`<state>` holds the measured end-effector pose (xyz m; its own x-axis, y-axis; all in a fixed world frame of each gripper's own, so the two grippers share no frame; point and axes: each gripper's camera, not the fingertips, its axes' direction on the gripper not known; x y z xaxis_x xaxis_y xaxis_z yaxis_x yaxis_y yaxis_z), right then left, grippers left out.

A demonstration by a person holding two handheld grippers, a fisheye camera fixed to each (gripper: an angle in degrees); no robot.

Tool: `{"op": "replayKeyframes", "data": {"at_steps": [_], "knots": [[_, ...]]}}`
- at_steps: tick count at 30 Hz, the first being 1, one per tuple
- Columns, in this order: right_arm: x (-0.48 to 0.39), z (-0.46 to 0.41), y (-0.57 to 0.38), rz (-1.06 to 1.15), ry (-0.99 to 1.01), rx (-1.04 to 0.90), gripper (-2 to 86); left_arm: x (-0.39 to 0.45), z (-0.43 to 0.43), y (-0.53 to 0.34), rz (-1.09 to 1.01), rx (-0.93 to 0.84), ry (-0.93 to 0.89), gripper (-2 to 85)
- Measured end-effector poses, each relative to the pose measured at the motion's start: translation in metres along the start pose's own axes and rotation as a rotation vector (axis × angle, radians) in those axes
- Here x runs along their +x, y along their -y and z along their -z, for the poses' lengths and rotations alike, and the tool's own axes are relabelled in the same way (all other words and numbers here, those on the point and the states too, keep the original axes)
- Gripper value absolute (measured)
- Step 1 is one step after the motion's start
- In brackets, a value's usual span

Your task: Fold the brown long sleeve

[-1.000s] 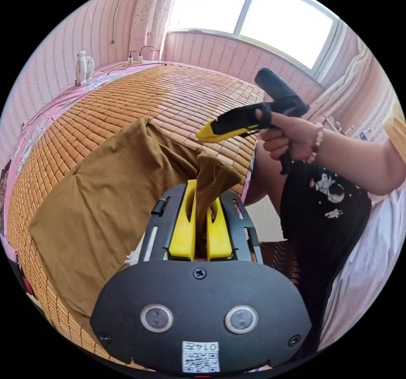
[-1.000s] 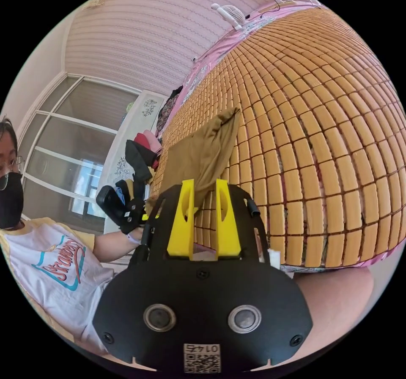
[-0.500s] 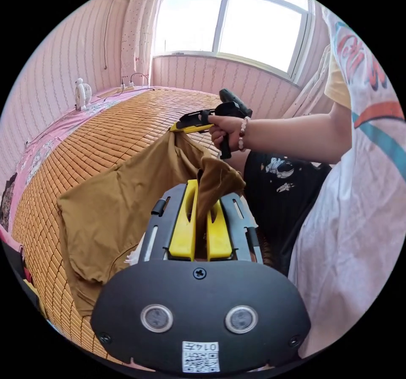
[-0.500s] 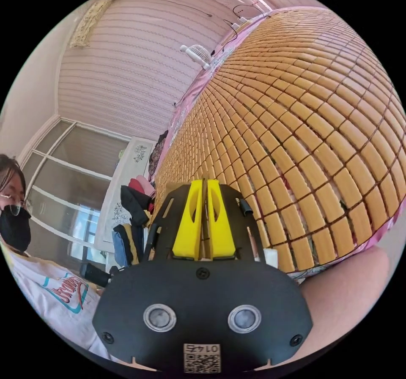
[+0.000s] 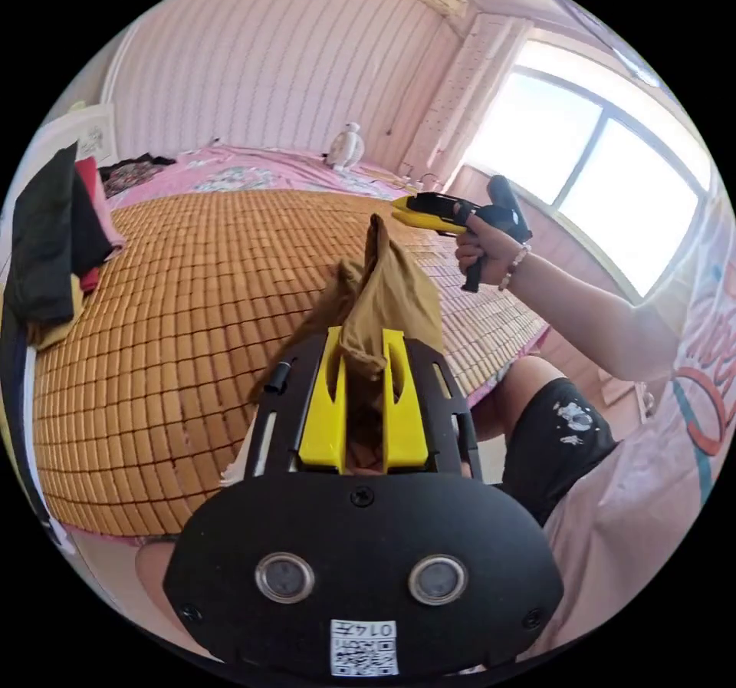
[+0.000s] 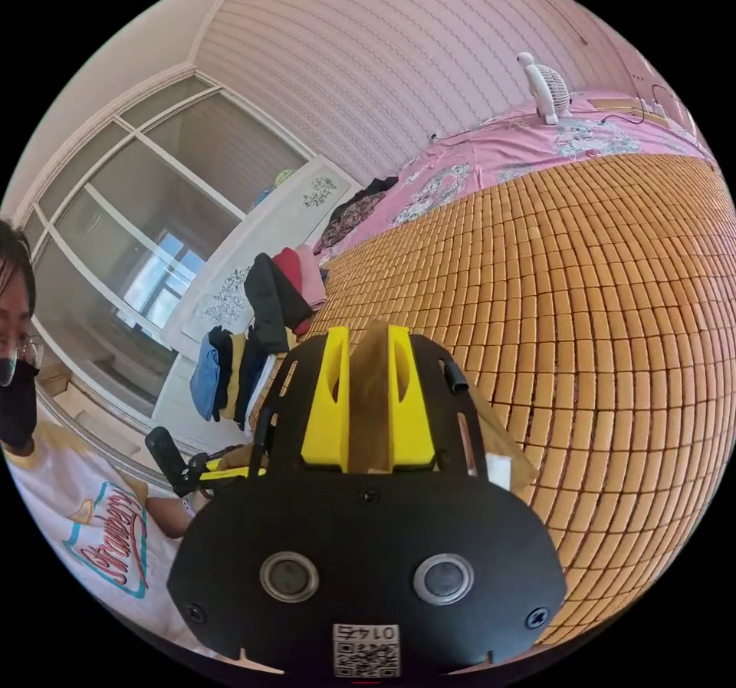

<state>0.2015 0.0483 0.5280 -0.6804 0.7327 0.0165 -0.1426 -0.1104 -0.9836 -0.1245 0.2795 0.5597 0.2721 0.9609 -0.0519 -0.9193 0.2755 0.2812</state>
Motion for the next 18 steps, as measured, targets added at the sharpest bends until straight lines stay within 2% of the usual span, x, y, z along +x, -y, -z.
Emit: {"op": "replayKeyframes", "data": {"at_steps": [2,6,9,12,15,18], "knots": [[0.001,-0.044,0.007,0.027,-0.084,-0.111,10.1,-0.039,-0.004,-0.015,0.15,-0.06,0.123,10.2],[-0.007,-0.098,0.004,0.138,-0.296,-0.232,13.2,-0.066,-0.008,-0.026,0.248,-0.143,0.139,12.1],[-0.013,-0.132,0.002,0.205,-0.39,-0.317,13.6,-0.064,-0.009,-0.026,0.216,-0.114,0.142,13.1],[-0.012,-0.172,-0.004,0.237,-0.448,-0.447,12.6,-0.061,-0.025,-0.025,0.196,-0.173,0.146,13.8],[-0.02,-0.186,-0.012,0.269,-0.44,-0.435,7.9,-0.053,-0.04,-0.025,0.126,-0.28,0.168,12.6],[-0.023,-0.191,-0.022,0.268,-0.371,-0.425,4.2,-0.038,-0.042,-0.027,-0.001,-0.341,0.256,6.1]]}}
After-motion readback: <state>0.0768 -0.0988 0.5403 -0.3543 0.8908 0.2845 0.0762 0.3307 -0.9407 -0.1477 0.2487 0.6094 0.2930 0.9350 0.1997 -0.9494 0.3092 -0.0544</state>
